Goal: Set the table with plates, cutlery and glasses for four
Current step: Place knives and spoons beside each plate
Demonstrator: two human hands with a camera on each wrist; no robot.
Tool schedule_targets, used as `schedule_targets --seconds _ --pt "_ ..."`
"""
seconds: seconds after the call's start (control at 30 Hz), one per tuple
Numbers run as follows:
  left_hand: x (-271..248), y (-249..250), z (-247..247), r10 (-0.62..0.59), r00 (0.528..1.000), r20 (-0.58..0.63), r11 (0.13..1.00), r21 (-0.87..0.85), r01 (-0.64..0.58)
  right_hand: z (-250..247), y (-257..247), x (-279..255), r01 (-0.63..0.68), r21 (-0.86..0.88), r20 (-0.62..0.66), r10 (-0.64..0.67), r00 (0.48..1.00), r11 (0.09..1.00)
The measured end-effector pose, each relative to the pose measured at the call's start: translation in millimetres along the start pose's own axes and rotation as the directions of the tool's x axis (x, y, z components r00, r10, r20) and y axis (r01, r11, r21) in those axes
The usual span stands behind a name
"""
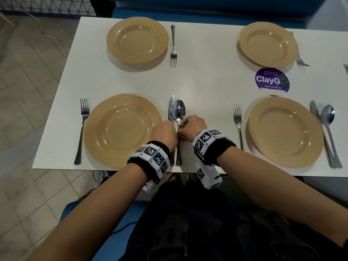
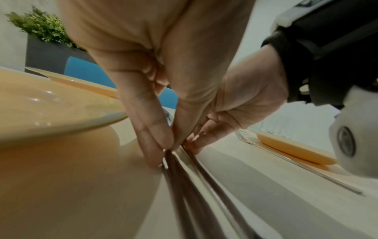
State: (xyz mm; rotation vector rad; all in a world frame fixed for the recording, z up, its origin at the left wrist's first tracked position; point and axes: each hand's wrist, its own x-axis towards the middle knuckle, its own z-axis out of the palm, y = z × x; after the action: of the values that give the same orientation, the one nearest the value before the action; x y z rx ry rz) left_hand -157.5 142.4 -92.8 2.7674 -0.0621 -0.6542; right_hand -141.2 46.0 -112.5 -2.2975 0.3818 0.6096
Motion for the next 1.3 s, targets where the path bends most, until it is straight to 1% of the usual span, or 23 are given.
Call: schedule_targets --seconds 0.2,0.67,0.8,0.87,0.9,0.97,1.03,1.1,1.2,1.3 --pt "4 -1 3 -0.007 1.000 0.012 1.000 0.001 0.007 1 2 2 0.003 0.002 -0.007 -0.003 1.000 1.000" --pt "4 -4 7 0.015 1.000 -0.012 1.000 0.006 -0.015 4 4 4 0.022 0.012 0.003 -0.022 1.000 1.000" --pt "8 -4 2 0.022 1.000 -0.004 0.999 0.031 -0.022 -1 6 7 0.035 0.006 0.023 -0.035 0.999 0.999" --pt "13 -2 -4 0.039 0.999 -0.021 0.999 0.033 -0.038 -7 8 11 0.039 0.030 0.004 -0.039 0.999 0.999" --pt "16 -1 -9 0.054 0.998 -0.032 0.998 0.023 -0.054 -12 8 14 0.035 0.039 -0.023 -0.035 0.999 0.999" --pt "25 5 -18 0.098 0.993 -0.069 0.994 -0.049 -0.101 -27 11 23 0.044 0.051 -0.101 -0.039 0.994 0.998" --pt "34 16 -29 0.125 0.987 -0.104 0.976 -0.168 -0.141 -48 15 32 0.027 0.029 -0.165 -0.022 0.986 0.999" --pt "47 33 -39 0.121 0.985 -0.125 0.949 -0.277 -0.152 -75 21 40 0.017 0.015 -0.223 -0.014 0.975 1.000" --pt "72 75 -48 0.167 0.980 -0.104 0.925 -0.328 -0.192 -124 39 50 -0.005 0.015 -0.306 0.009 0.952 1.000" --pt "95 137 -47 0.269 0.962 -0.049 0.900 -0.344 -0.269 -178 74 58 -0.057 0.017 -0.385 0.059 0.921 0.998"
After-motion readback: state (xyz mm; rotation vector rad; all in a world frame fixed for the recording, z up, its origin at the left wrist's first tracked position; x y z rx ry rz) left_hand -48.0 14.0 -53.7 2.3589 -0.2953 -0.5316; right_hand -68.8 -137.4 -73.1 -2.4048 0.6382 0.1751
